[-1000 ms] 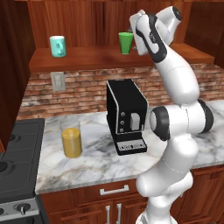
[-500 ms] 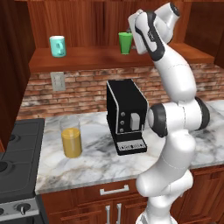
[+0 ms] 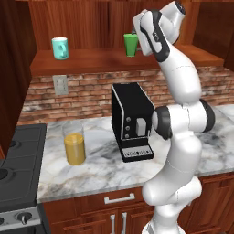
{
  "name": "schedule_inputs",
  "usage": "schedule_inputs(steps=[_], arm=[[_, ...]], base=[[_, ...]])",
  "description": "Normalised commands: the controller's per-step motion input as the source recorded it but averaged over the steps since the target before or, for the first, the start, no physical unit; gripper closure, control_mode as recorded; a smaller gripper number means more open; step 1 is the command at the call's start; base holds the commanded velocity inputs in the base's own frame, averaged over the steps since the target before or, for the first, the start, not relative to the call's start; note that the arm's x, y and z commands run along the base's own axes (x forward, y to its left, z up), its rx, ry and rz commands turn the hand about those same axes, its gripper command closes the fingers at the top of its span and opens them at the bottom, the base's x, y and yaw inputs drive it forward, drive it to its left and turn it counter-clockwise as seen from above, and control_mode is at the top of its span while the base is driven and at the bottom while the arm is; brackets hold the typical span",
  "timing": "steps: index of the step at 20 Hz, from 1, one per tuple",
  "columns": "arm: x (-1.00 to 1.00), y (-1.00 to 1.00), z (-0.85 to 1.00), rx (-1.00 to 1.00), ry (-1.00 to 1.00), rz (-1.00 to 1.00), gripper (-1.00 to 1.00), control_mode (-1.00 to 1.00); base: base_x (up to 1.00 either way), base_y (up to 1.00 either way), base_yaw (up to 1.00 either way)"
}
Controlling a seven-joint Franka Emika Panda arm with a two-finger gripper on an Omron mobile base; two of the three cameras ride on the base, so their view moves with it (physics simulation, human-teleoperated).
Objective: There is a tray on the dining counter. Grab the cup, mug, and pitcher and place them on the tray. The pitcher may be placed next to the tray if it cannot fit the tray.
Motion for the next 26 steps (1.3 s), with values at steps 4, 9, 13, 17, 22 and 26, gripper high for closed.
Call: schedule_inputs(steps=[4,9,13,17,22,26], arm=[[0.14,0.07,-0.06,-0.02,0.0,0.0,-1.0,-1.0],[0.02,0.08,-0.09,0.0,0.0,0.0,-1.0,-1.0],[0.0,0.09,-0.09,0.0,0.04,0.0,1.0,-1.0],[0.0,0.06,-0.04,0.0,0.02,0.0,1.0,-1.0],[0.0,0.0,0.0,0.0,0.0,0.0,1.0,-1.0],[0.0,0.0,0.0,0.0,0.0,0.0,1.0,-1.0]], base=[[0.0,0.0,0.0],[0.0,0.0,0.0],[0.0,0.0,0.0],[0.0,0.0,0.0],[0.0,0.0,0.0],[0.0,0.0,0.0]])
